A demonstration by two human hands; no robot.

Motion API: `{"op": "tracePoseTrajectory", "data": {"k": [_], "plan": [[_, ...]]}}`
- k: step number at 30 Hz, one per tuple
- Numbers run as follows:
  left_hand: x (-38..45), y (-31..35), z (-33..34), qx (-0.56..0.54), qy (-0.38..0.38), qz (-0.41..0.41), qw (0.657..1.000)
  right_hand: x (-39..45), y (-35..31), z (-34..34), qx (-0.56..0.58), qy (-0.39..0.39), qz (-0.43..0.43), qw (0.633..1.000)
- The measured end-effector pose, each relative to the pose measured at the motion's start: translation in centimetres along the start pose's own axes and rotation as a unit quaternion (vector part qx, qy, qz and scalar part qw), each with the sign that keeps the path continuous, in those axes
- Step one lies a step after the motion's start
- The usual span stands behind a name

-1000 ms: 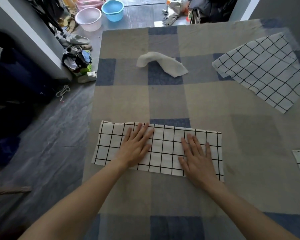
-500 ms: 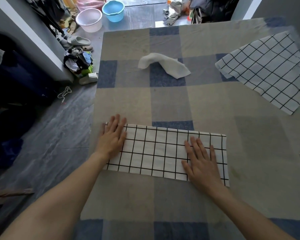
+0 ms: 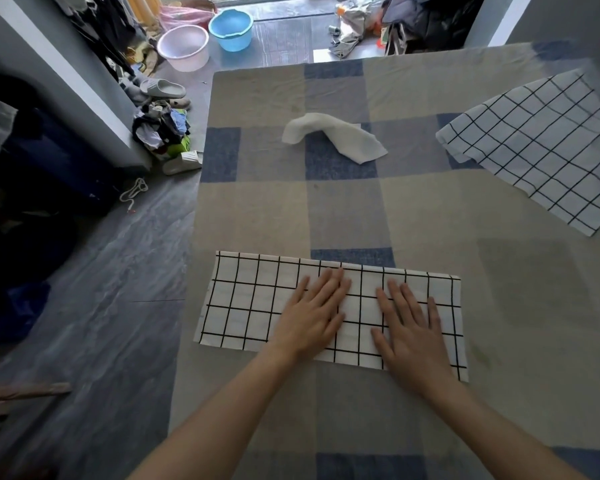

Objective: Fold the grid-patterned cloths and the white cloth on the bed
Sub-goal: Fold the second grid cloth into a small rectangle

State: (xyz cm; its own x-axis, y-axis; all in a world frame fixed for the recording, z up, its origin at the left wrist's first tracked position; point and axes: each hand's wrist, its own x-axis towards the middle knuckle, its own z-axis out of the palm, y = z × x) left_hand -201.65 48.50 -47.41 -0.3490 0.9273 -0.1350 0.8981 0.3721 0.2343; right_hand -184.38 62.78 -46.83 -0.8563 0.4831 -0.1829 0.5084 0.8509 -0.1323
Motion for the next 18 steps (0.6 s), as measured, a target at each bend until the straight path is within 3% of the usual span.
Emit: {"op": "tracePoseTrajectory", "data": {"k": [7, 18], "plan": [[-0.9, -7.1, -1.8, 0.039, -0.02, -0.034, 0.998, 0.0, -0.2, 0.2, 0.004, 0.001, -0.003, 1.0], [-0.6, -8.1, -2.0, 0.039, -0.014, -0.017, 0.999, -0.1, -0.5, 0.4, 0.007, -0.002, 0.004, 1.0]]}}
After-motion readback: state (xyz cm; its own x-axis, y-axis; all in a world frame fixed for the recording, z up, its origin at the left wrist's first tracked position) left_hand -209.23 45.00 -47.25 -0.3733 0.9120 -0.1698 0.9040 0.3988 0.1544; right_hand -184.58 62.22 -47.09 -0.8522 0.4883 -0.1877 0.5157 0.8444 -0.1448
